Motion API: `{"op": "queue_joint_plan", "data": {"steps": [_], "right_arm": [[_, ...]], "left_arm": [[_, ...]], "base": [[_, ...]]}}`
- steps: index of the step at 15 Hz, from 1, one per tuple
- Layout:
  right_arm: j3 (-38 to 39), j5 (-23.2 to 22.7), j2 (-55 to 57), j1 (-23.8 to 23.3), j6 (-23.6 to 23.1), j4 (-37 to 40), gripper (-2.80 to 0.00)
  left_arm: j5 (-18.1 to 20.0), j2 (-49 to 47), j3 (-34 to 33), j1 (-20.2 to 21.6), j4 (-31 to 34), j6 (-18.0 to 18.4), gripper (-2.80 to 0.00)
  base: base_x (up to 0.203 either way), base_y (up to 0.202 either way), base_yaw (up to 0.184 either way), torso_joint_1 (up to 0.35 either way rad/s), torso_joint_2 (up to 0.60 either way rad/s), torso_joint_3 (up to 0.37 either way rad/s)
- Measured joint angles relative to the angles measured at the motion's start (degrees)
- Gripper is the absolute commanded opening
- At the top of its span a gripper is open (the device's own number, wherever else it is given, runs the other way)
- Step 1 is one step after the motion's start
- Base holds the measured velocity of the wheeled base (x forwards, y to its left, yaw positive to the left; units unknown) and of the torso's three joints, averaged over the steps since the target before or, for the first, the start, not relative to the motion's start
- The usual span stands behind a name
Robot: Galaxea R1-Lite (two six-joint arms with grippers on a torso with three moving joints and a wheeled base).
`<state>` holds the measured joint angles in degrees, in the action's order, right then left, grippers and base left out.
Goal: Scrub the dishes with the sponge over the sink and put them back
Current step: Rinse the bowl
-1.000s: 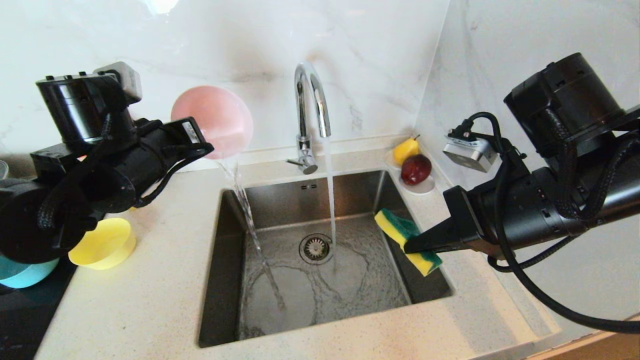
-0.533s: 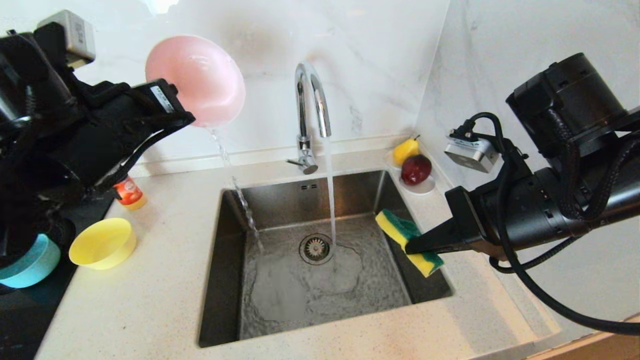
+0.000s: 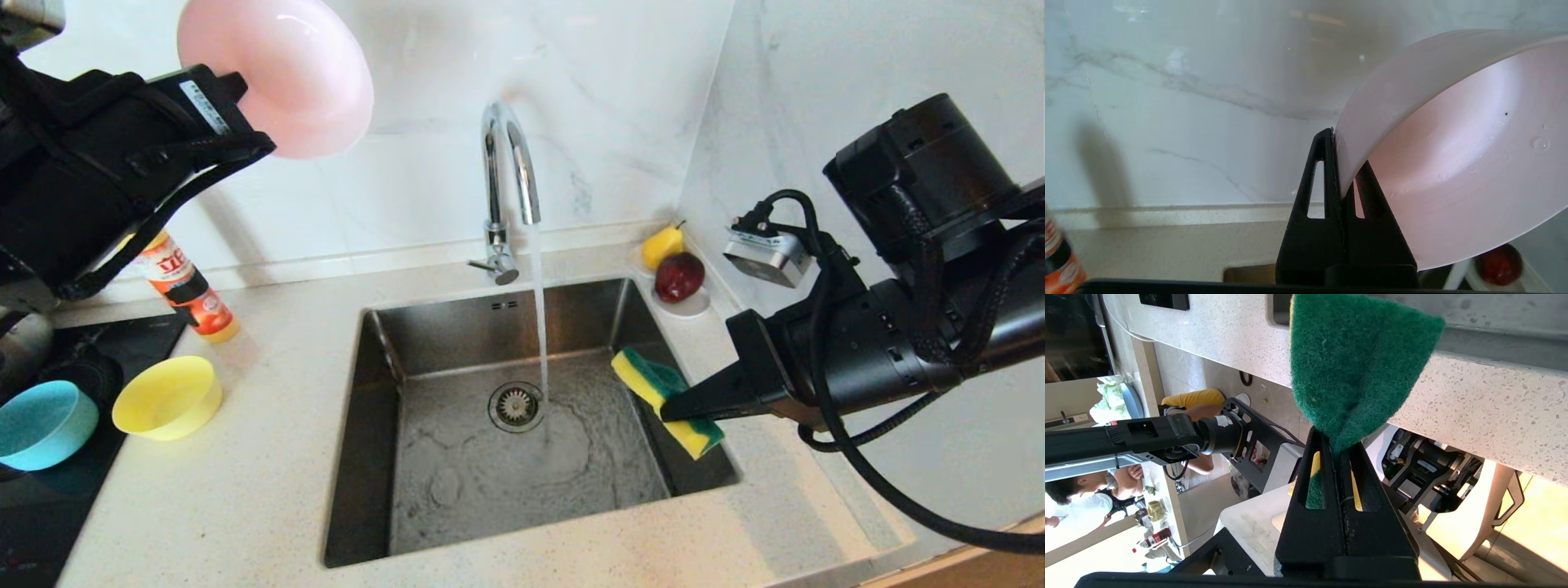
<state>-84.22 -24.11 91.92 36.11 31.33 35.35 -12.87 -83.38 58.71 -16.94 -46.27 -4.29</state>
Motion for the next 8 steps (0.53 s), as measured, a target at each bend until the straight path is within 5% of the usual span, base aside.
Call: {"op": "queue_joint_plan", "data": {"steps": [3, 8], "right_arm": [[-0.01, 0.00, -0.05, 0.00, -0.08, -0.05, -2.80], [-0.01, 0.05, -0.05, -0.01, -0.18, -0.02, -2.80]], "left_arm": [[2.87, 1.01, 0.76, -0.02, 0.43, 0.74, -2.80], [-1.69, 1.13, 0.77, 0.77, 14.18, -1.07, -2.80]], "base": [[0.000, 0.000, 0.000, 0.000, 0.00, 0.000], [0.000, 0.000, 0.000, 0.000, 0.00, 0.000]]}}
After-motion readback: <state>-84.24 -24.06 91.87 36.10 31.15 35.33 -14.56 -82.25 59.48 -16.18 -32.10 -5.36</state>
